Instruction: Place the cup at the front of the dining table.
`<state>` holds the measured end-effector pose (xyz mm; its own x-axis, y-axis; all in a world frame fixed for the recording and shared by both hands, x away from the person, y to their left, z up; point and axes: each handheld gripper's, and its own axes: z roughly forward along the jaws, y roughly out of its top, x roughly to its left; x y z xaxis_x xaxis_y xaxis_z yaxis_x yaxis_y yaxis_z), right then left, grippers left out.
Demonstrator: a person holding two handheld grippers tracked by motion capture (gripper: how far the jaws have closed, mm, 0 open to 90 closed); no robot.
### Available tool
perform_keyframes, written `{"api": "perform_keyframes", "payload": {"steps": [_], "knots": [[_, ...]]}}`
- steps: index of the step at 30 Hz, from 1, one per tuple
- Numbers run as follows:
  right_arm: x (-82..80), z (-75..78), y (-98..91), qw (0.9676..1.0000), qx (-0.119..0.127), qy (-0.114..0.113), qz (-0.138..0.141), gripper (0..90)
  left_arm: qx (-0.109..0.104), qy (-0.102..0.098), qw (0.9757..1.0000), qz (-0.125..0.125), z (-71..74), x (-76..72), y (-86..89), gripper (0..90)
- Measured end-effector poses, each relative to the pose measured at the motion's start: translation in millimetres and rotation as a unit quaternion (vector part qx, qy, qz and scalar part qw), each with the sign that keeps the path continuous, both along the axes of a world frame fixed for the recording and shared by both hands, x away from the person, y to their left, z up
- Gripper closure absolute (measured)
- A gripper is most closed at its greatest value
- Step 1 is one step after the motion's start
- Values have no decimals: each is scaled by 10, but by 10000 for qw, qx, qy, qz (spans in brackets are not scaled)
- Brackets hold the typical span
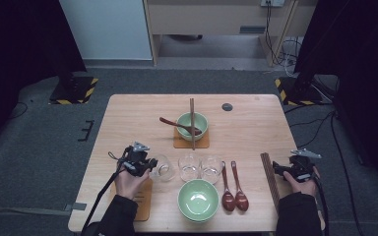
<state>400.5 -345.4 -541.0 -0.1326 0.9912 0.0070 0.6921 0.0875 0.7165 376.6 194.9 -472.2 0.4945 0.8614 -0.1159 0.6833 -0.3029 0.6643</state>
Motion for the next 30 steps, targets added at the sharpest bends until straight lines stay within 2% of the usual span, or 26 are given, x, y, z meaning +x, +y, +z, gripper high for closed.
{"api": "perform_keyframes", "payload": {"steps": [17,23,30], "knots": [[0,0,0,10000,1,1,-3,45,11,-125,9999,43,0,-74,37,856],[0,0,0,10000,0,1,-1,45,-60,-175,9998,70,14,-88,55,856],[0,0,0,10000,0,1,-1,45,-176,-281,9992,209,95,-119,152,856]]}}
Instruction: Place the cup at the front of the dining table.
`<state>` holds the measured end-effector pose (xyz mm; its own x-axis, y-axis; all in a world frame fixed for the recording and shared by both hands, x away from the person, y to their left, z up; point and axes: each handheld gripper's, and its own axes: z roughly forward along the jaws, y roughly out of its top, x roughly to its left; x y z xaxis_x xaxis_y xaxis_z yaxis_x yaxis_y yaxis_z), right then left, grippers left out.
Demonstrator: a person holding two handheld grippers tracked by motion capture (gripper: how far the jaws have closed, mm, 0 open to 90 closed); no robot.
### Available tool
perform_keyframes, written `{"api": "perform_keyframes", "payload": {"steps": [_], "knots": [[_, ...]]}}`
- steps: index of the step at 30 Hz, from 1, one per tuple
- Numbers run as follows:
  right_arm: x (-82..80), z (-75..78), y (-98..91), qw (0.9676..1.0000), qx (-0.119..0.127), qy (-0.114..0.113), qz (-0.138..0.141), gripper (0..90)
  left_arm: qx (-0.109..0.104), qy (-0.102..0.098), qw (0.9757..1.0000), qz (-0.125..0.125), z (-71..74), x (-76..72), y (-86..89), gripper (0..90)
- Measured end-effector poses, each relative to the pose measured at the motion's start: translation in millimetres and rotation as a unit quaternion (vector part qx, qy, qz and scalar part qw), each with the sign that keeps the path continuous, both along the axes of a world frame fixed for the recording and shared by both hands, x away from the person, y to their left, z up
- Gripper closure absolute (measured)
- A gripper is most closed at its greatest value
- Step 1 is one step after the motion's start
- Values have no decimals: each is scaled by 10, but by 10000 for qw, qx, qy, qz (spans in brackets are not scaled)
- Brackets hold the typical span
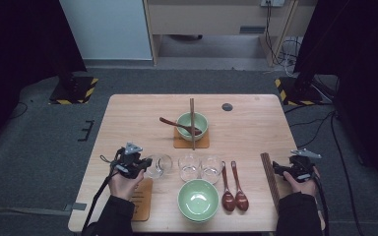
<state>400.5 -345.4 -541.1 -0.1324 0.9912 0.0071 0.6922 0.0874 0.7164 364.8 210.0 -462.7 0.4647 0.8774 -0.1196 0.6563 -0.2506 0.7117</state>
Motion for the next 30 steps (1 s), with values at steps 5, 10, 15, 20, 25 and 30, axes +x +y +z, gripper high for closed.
{"api": "perform_keyframes", "payload": {"steps": [5,10,15,20,25,30], "knots": [[0,0,0,10000,1,-1,0,45,-40,-83,9999,58,56,-21,46,856],[0,0,0,10000,1,0,0,45,-74,-180,9997,157,104,-23,102,856],[0,0,0,10000,0,0,1,45,-108,-251,9994,220,156,-14,134,855],[0,0,0,10000,0,0,0,45,-54,-291,9991,295,212,41,156,856],[0,0,0,10000,0,0,0,45,-67,-327,9988,367,243,103,168,855],[0,0,0,10000,0,0,0,45,-40,-384,9983,443,278,171,169,856]]}}
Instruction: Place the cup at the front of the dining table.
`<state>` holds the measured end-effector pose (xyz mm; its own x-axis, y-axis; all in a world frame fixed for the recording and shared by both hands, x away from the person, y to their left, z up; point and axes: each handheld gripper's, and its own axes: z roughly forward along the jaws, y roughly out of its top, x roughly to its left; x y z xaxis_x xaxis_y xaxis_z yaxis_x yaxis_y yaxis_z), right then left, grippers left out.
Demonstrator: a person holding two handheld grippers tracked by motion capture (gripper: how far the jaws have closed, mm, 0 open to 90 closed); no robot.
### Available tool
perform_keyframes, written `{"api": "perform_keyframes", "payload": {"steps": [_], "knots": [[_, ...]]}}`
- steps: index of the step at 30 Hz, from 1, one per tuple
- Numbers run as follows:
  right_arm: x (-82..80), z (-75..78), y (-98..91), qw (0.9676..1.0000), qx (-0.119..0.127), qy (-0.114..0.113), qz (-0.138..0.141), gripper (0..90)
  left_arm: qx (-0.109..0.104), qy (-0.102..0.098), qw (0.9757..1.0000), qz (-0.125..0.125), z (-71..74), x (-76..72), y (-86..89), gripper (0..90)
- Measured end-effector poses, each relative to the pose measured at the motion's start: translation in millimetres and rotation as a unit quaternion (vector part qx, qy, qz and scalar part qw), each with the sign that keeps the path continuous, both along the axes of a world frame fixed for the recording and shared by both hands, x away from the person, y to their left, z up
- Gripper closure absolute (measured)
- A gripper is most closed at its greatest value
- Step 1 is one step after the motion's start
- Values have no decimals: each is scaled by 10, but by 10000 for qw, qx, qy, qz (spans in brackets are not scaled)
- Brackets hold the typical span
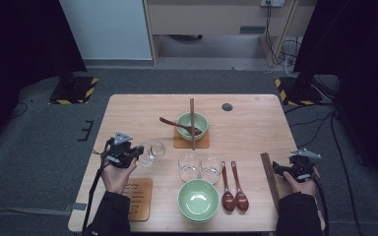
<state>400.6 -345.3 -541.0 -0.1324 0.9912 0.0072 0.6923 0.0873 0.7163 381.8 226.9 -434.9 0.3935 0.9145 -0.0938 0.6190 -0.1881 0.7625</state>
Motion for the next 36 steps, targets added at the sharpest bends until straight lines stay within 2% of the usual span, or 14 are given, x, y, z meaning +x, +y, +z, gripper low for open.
{"api": "perform_keyframes", "payload": {"steps": [7,10,18,21,24,28,32,36], "knots": [[0,0,0,10000,0,-1,1,45,35,7,10000,41,75,127,-41,855],[0,0,0,10000,-2,-3,1,45,43,-56,9999,91,142,187,-61,855],[0,0,0,10000,-1,-3,0,45,46,-81,9999,124,220,265,-84,856],[0,0,0,10000,-1,0,1,45,118,-73,9998,166,232,306,-94,856],[0,0,0,10000,-1,0,1,45,120,-85,9997,194,226,363,-107,855],[0,0,0,10000,0,-1,1,45,129,26,9997,220,171,473,-108,855],[0,0,0,10000,0,0,1,45,192,108,9993,293,109,544,-100,855],[0,0,0,10000,-2,-2,0,44,167,185,9993,293,61,597,-101,855]]}}
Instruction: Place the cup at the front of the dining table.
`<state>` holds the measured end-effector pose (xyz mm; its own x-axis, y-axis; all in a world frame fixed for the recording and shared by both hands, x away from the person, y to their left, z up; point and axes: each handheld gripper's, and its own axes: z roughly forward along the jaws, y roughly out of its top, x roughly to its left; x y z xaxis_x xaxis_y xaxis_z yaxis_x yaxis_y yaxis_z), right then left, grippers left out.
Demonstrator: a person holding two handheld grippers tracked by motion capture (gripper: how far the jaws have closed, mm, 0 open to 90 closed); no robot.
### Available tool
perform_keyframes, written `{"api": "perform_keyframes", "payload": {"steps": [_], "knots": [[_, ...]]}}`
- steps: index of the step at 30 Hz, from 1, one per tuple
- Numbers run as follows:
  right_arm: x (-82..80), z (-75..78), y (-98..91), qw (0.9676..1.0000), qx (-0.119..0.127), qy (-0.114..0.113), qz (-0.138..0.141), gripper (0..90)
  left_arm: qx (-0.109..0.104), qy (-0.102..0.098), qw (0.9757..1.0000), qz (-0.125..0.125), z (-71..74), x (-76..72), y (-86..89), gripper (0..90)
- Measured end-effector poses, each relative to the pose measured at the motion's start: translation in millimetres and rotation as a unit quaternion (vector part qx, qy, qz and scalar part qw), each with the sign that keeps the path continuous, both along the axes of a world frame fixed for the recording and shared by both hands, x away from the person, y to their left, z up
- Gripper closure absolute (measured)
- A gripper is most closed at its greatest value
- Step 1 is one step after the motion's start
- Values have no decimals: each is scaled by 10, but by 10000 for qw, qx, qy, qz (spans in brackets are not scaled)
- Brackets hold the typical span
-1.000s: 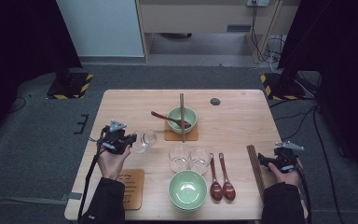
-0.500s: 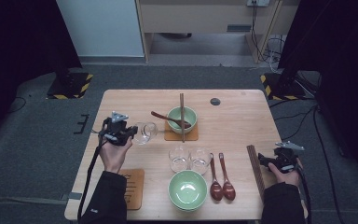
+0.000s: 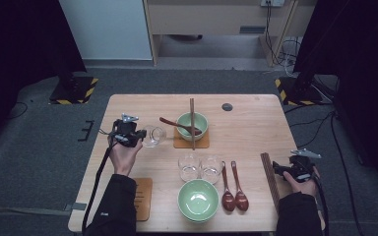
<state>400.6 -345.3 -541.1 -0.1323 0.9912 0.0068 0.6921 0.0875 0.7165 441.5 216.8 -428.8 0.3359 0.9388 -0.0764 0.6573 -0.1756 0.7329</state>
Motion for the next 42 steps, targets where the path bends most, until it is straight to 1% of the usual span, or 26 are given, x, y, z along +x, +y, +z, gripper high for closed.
{"api": "perform_keyframes", "payload": {"steps": [2,3,4,5,6,7,9,12,13,14,19,22,24,26,30,31,33,38,42], "knots": [[0,0,0,10000,2,2,0,45,25,76,10000,14,-50,38,-20,856],[0,0,0,10000,2,2,0,45,25,76,10000,14,-50,38,-20,855],[0,0,0,10000,2,1,-1,44,68,150,9999,18,-93,65,-37,855],[0,0,0,10000,2,1,-1,44,68,150,9999,18,-93,65,-37,856],[0,0,0,10000,1,2,1,44,102,224,9997,-1,-132,91,-52,856],[0,0,0,10000,1,2,1,44,102,224,9997,-1,-132,91,-52,856],[0,0,0,10000,2,3,1,44,66,297,9995,-25,-169,119,-65,855],[0,0,0,10000,0,2,2,44,70,385,9992,-25,-217,150,-87,855],[0,0,0,10000,1,2,2,44,92,418,9991,-29,-232,161,-91,855],[0,0,0,10000,1,2,2,44,157,454,9988,-15,-259,175,-97,856],[0,0,0,10000,1,2,2,44,240,485,9985,-35,-295,187,-114,855],[0,0,0,10000,2,3,2,44,221,493,9985,-43,-306,191,-123,856],[0,0,0,10000,0,1,3,44,213,535,9983,-53,-316,198,-127,856],[0,0,0,10000,0,0,2,44,259,578,9980,-49,-335,205,-133,856],[0,0,0,10000,1,0,1,44,333,577,9978,-59,-349,208,-141,856],[0,0,0,10000,0,2,4,43,282,591,9978,-78,-351,213,-138,856],[0,0,0,10000,1,4,5,43,250,594,9979,-85,-353,216,-141,856],[0,0,0,10000,0,3,5,43,251,588,9979,-78,-355,213,-141,855],[0,0,0,10000,1,3,4,43,242,523,9983,-53,-362,205,-148,852]]}}
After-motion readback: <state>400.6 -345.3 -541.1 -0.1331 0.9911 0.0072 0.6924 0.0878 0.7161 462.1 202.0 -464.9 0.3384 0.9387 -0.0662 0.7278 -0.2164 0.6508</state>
